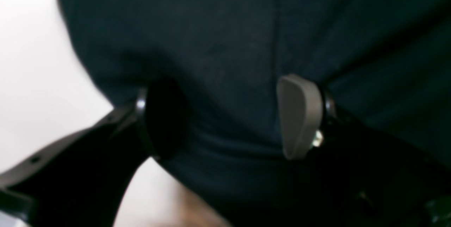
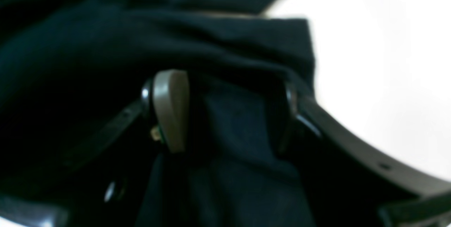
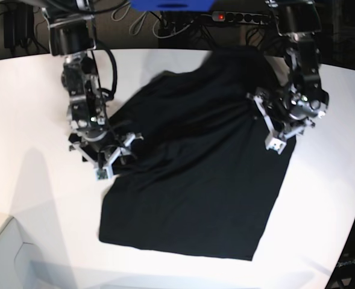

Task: Layout the t-shirt on the table in an organized manner, then fold the t-shirt properly
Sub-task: 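Pull the shirt edges with both grippers to spread it flat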

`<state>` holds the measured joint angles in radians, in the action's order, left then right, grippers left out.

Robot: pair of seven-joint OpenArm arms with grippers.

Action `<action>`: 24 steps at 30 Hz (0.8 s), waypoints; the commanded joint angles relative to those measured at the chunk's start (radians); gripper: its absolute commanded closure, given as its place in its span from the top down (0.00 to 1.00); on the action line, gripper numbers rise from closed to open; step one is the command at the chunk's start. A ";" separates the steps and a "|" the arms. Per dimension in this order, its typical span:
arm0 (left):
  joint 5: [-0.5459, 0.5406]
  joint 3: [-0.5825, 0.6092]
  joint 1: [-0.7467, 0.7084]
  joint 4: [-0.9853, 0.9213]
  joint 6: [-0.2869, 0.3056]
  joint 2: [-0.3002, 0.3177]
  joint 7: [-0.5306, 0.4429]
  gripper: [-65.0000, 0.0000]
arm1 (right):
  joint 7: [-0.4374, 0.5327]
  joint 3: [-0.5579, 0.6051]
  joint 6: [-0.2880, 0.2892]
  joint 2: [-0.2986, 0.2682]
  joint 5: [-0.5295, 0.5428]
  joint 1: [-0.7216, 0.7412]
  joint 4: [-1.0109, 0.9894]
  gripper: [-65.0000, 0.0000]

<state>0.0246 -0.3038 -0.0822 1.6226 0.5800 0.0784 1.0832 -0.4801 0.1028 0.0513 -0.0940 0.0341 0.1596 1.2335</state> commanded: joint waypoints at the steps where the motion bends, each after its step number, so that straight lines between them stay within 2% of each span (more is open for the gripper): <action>1: 0.061 -0.007 -0.017 0.075 0.002 -0.002 0.053 0.67 | -0.001 -0.039 -0.046 -0.023 -0.033 0.047 -0.007 0.53; 5: 0.061 -0.010 -0.034 0.331 0.002 -0.033 0.053 0.67 | -0.001 -0.127 -0.046 -0.039 -0.033 0.123 0.019 0.53; 9: 0.070 -0.013 0.049 0.365 0.001 -0.027 0.045 0.67 | -0.012 -0.191 -0.046 -0.040 -0.033 0.094 0.190 0.53; 12: 0.071 -0.015 0.149 0.261 0.001 0.001 0.044 0.67 | -0.013 -0.197 -0.046 -0.033 -0.033 -0.010 0.346 0.53; 17: 0.071 -0.010 0.350 -0.015 -0.008 0.030 0.022 0.67 | -0.013 -0.122 -0.046 0.052 -0.030 -0.240 0.495 0.53; 20: 0.071 -0.008 0.467 -0.249 -0.008 0.033 -0.077 0.67 | -0.010 -0.030 -0.046 0.104 -0.030 -0.357 0.529 0.53; 24: 0.073 -0.008 0.560 -0.488 -0.010 0.033 -0.219 0.67 | -0.010 0.108 -0.046 0.113 -0.030 -0.463 0.533 0.52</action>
<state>0.1047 -0.3126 0.4488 1.1080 0.5724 0.1066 0.8730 -0.5102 0.2150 0.0032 0.0189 0.0048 -0.3111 1.7504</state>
